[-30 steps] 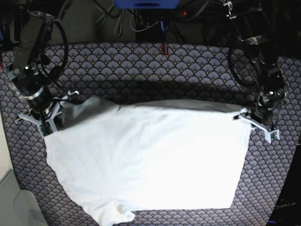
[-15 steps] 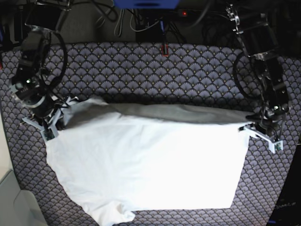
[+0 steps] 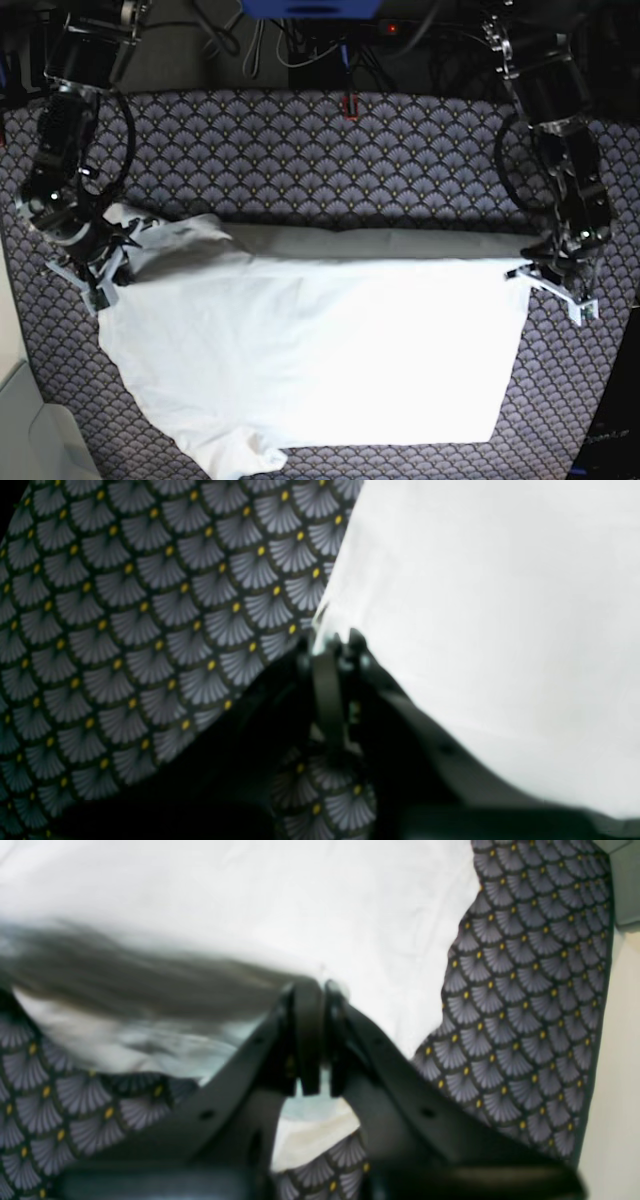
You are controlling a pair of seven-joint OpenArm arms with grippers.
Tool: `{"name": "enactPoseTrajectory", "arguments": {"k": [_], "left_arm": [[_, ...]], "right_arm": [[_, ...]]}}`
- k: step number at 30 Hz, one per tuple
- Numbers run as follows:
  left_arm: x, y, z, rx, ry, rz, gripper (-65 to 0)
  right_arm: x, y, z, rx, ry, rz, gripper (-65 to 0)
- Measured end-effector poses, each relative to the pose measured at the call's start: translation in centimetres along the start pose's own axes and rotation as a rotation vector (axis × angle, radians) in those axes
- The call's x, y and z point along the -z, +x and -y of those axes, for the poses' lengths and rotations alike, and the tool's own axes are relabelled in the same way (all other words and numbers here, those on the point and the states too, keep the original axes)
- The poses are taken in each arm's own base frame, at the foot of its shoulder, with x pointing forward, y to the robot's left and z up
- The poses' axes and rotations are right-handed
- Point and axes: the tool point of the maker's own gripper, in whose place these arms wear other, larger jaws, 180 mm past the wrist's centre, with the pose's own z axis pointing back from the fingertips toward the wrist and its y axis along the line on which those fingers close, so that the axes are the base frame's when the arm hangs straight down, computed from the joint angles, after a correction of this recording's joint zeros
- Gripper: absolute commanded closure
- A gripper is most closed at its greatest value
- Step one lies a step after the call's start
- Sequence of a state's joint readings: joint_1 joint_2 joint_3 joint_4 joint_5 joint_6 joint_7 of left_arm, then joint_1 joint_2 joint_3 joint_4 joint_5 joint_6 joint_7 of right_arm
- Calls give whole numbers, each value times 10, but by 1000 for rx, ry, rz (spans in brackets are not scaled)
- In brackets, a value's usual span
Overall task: Fold the T-shirt properly
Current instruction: 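Lift the gripped edge and pull it toward the robot with both grippers, then hold the shirt edge taut with both grippers, adjusting grip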
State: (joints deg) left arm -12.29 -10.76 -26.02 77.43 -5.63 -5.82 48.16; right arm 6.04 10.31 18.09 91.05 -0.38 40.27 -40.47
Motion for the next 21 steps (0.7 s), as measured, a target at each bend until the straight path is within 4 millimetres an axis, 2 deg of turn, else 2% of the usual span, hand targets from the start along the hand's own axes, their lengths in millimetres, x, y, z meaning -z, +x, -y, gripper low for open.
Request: {"name": "enactPoseTrajectory", "arguments": {"k": [5,6,8,12,14,18,21], "left_arm": [[0,2,0,0,0,3,-14],[0,3,-1,1,1,5,-32],[0,7,-1,0,1,13,-109],[-1,9,-2,8,5,15,-304],[-1,8,-4,5,8,14,-364],[-2,10,-1,4,-1,21,-390],[-2,9,-2,2,1,19,-390]], "right_arm": [[2,3,2,2,-1,6,0],[3,4,2,7,1,2,0],[6,6,4,10,1,2,-6],[5,0,9,3,-6,-14,-105],[4,-1,13,-2,-15,-22,-173],[2,-1,17,-13,-23,-22,-281],[-3,5,21,-25,-38,-6,-294]]}}
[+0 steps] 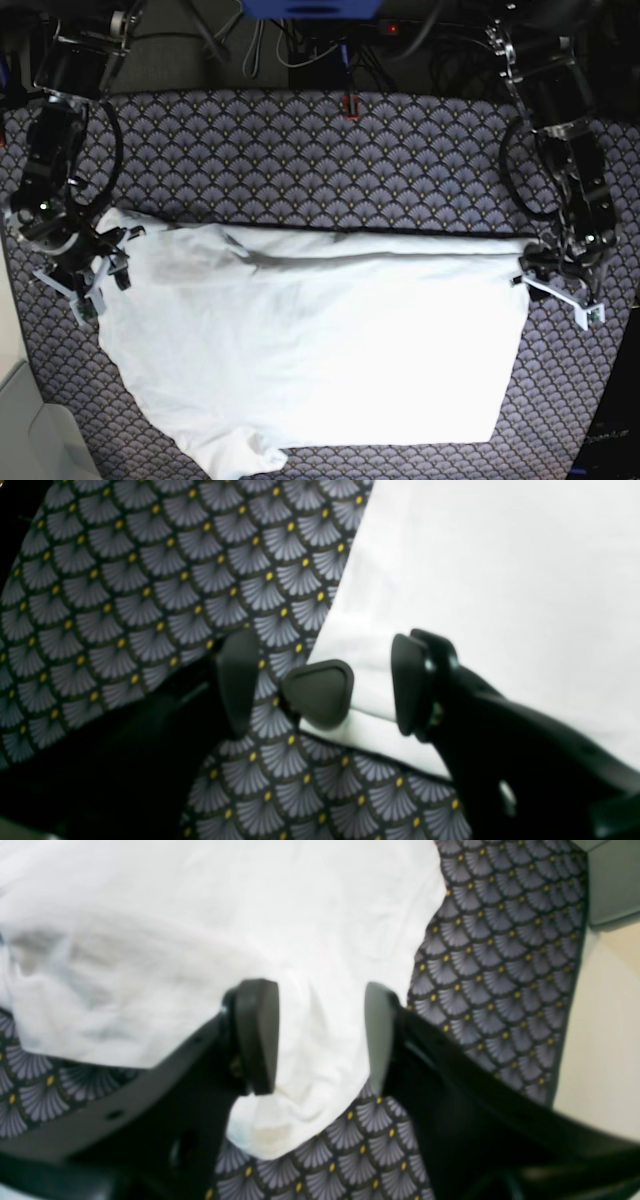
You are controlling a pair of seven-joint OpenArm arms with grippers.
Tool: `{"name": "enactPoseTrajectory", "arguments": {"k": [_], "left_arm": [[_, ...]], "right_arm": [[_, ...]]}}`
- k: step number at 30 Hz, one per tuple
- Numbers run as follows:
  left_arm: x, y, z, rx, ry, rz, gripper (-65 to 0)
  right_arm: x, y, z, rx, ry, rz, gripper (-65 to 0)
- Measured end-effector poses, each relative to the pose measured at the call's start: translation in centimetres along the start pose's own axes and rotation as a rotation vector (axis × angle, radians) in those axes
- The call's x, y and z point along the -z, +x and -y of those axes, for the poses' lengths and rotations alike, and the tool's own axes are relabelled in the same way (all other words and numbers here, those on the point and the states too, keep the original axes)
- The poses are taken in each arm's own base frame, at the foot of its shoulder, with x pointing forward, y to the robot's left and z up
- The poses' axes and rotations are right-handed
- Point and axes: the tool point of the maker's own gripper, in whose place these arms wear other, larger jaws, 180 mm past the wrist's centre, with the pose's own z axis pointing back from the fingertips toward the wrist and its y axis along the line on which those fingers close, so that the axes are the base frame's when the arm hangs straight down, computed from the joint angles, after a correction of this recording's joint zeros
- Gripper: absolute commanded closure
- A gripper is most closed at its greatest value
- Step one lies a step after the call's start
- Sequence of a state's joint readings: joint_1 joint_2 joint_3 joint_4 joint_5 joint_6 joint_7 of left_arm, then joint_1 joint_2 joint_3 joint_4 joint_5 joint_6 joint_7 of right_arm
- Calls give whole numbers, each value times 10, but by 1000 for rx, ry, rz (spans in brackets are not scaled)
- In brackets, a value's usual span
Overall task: Fold the T-shirt properly
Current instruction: 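Hold the shirt edge taut with both grippers, adjusting grip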
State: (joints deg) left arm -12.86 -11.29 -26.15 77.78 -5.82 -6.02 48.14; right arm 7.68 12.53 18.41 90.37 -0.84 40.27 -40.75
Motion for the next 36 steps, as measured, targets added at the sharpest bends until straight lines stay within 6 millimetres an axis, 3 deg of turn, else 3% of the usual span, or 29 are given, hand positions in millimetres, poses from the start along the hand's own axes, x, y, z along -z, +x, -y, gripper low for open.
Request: {"name": "enactPoseTrajectory", "arguments": {"k": [7,12,16,22,29,31,36], "left_arm": [[-6,-15,-5,16,11,-17,-390],[-26,-11,-6,47,16,41,-390],[-26,-33,-4,50,11,-6,-390],[-22,-31,15,-28,-71,2,-390],[-15,-42,65,34,-189,-5,-388],[-10,-50,69,35,-195,-11,-388],[3,-70,58,20,-165,-49,-388]], "right_arm": [[-14,16,3,-33,-30,53,-298],[-27,5,-9,-53,-30,41,-343],[-30,-16,-19,-16,-17,6,-367],[-30,-25,-24,-15,-4,-12,-367],[-31,-30,-28,-10,3,-20,-367],[-31,-30,-28,-10,3,-19,-367],[-34,-43,-33,-10,13,-49,-367]]}}
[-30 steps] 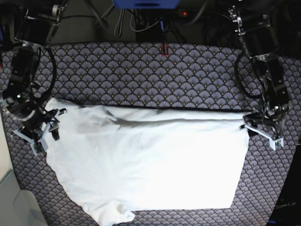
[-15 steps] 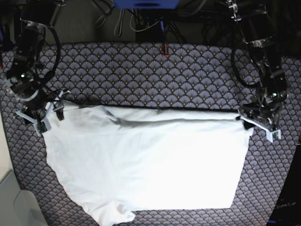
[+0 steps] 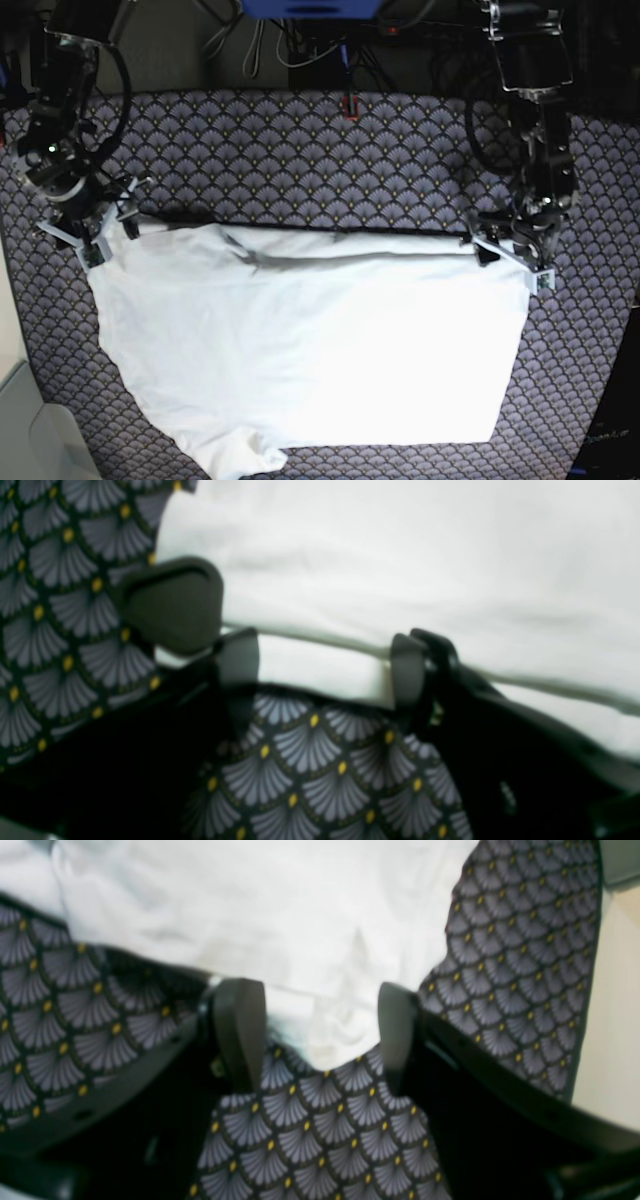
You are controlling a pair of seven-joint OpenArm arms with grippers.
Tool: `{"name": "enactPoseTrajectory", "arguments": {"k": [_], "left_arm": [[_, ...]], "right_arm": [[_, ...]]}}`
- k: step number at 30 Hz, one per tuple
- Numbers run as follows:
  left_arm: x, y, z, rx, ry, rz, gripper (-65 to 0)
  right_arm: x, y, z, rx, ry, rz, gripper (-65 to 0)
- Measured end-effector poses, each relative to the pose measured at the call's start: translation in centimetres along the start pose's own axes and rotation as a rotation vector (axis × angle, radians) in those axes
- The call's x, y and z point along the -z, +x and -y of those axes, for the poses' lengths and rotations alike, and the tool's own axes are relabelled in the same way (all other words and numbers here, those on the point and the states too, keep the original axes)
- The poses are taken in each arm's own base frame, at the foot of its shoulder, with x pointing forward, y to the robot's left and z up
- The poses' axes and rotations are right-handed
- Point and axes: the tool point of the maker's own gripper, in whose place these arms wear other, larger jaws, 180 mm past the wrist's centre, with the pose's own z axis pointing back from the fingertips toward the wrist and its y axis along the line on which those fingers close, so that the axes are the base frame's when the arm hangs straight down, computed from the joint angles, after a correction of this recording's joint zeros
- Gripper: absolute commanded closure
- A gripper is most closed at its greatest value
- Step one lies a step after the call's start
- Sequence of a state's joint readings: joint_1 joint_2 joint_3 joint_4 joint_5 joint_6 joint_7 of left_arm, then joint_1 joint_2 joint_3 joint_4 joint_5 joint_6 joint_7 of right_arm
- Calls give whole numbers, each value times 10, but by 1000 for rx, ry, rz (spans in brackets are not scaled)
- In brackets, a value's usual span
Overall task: Fold the T-shirt properly
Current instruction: 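Hold the shirt edge taut with both grippers, adjusting grip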
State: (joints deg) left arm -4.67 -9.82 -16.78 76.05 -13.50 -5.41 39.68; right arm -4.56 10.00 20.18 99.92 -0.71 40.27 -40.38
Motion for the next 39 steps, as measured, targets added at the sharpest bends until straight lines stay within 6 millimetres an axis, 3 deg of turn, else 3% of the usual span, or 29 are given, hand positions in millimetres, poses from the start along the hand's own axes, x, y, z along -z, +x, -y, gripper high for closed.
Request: {"name": "enactPoseTrajectory", "arguments": {"k": [3,15,18,27,39], "left_arm": [[5,-4,-2,-10,3,-6,-388],[8,30,-1,-8,1,62,-388],[13,27,-2,-19,3,43,-388],[17,24,-17,-9,28,16,-388],[7,25,-60,-28,103,21,-388]], "right_arm": [[0,1,0,0,-1,5,-366],[0,-2,-2,1,4,0,-366],[-1,-5,-3,1,5,-7,-366],[-1,-4,-2,1,5,-3,-366],[-1,-7,-5,1,11,-8,-368]]}}
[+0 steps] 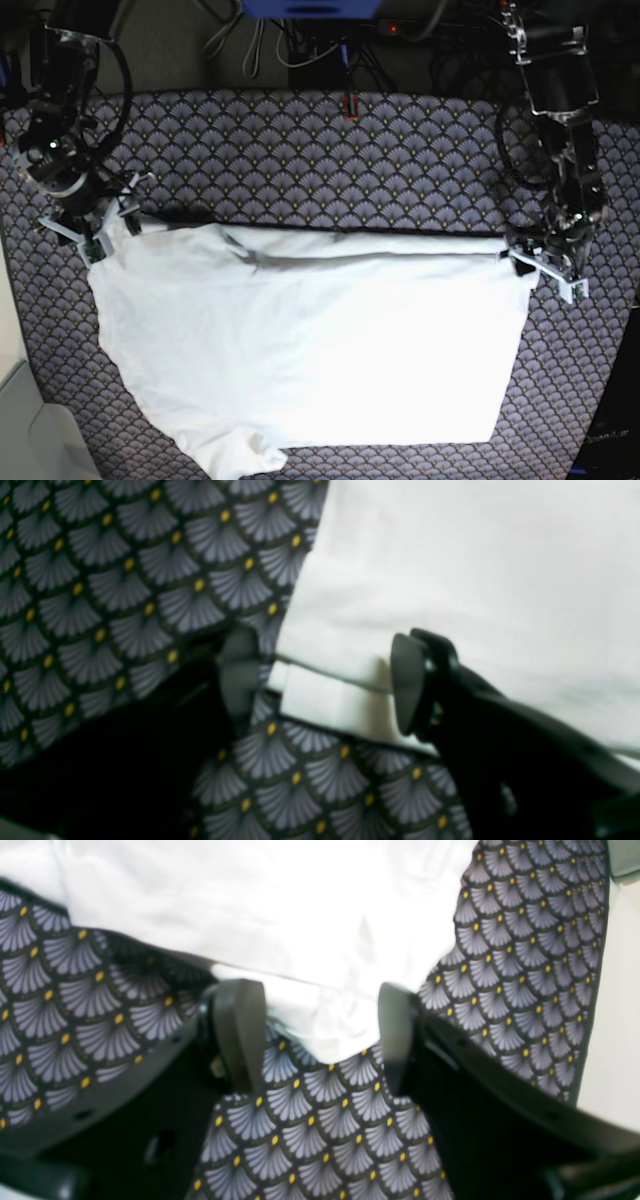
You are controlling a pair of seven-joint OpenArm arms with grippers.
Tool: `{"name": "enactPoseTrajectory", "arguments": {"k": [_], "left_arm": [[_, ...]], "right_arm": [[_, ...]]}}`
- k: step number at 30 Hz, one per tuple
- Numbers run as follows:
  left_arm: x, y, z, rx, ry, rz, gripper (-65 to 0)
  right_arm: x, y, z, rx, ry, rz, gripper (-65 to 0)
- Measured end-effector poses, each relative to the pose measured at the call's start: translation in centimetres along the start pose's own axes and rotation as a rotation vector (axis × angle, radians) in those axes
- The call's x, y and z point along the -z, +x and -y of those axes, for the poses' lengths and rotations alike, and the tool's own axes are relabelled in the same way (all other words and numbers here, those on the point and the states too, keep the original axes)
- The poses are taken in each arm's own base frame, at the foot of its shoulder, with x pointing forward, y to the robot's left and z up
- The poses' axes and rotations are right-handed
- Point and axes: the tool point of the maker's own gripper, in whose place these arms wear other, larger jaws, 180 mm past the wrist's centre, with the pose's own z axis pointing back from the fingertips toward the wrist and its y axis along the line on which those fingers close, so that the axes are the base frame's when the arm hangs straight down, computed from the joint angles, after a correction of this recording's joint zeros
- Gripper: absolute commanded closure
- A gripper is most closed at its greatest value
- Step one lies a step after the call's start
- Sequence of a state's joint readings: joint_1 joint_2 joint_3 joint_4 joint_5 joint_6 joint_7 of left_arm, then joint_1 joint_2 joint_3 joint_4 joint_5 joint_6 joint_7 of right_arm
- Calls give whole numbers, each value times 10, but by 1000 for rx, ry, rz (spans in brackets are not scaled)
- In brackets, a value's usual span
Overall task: Fold the T-shirt properly
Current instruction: 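Hold the shirt edge taut with both grippers, adjusting grip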
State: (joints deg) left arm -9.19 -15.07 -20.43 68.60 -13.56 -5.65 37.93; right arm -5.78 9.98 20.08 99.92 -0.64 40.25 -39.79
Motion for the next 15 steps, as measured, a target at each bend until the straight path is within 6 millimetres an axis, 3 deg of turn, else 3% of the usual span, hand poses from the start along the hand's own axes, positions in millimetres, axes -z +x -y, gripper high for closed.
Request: {"name": "enactPoseTrajectory", "arguments": {"k": [4,10,15], "left_arm": [[-1,1,-5,-5,10,4,-388],[-1,-10,-4,-1,7,-19,-392],[-1,-8,-3,-2,5,-13,-392]], "right_arm": [[-1,-9,-4,1,8,-24,-368],[-1,-9,-1,0,4,-22,-368],[-2,-9,-1,-2,2,-23,-368]]}}
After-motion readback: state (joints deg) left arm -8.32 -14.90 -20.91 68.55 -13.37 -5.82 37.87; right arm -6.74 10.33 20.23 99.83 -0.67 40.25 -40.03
